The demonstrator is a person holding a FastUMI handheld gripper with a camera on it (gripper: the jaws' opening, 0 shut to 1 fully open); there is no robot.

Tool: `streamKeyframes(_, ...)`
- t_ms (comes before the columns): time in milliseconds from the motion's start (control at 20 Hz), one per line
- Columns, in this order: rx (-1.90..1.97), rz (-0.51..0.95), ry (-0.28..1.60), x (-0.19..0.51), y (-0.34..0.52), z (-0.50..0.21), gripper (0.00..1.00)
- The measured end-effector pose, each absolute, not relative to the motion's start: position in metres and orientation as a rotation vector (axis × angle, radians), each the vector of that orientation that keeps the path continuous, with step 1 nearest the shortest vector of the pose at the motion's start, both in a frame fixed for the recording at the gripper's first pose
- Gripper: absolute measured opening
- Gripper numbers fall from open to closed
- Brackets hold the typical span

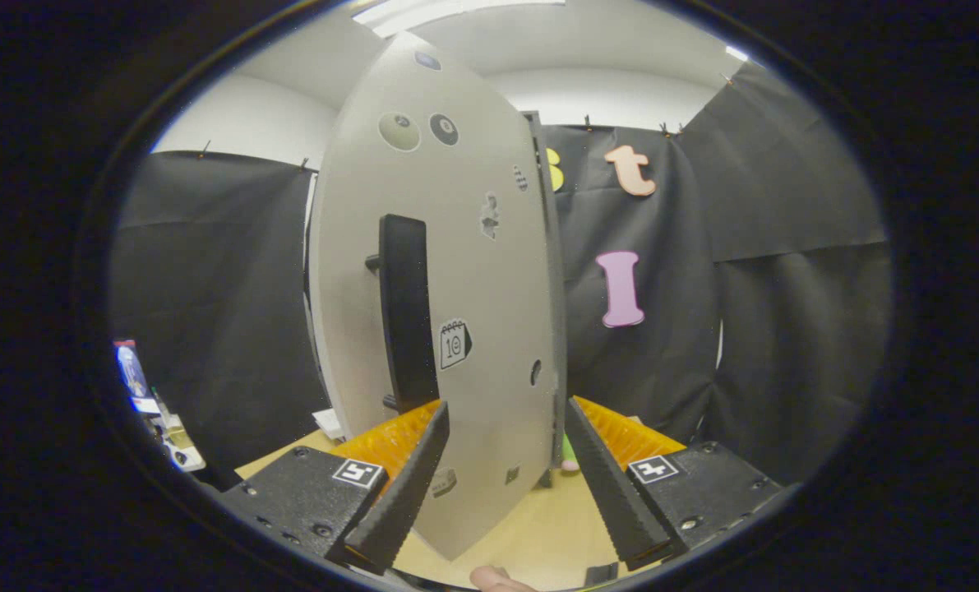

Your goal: Open the shoe cabinet door, grab the shoes and put them into the shoe cabinet, then close the shoe cabinet door.

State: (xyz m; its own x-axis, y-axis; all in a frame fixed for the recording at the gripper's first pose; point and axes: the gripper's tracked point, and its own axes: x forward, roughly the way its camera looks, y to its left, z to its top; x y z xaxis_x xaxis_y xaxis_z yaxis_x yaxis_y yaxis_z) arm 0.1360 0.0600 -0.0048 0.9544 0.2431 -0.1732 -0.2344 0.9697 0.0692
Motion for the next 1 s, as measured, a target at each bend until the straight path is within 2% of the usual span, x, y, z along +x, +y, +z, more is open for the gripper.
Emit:
streamKeyframes(300, 0.036, 0.314, 0.207, 0.17, 0.153, -0.034, 0.98)
streamKeyframes(850, 0.055, 0.261, 0.225, 0.176, 0.186, -0.055, 0.98)
streamKeyframes(1000, 0.023, 0.196, 0.206, 0.167, 0.176, -0.054, 0.98)
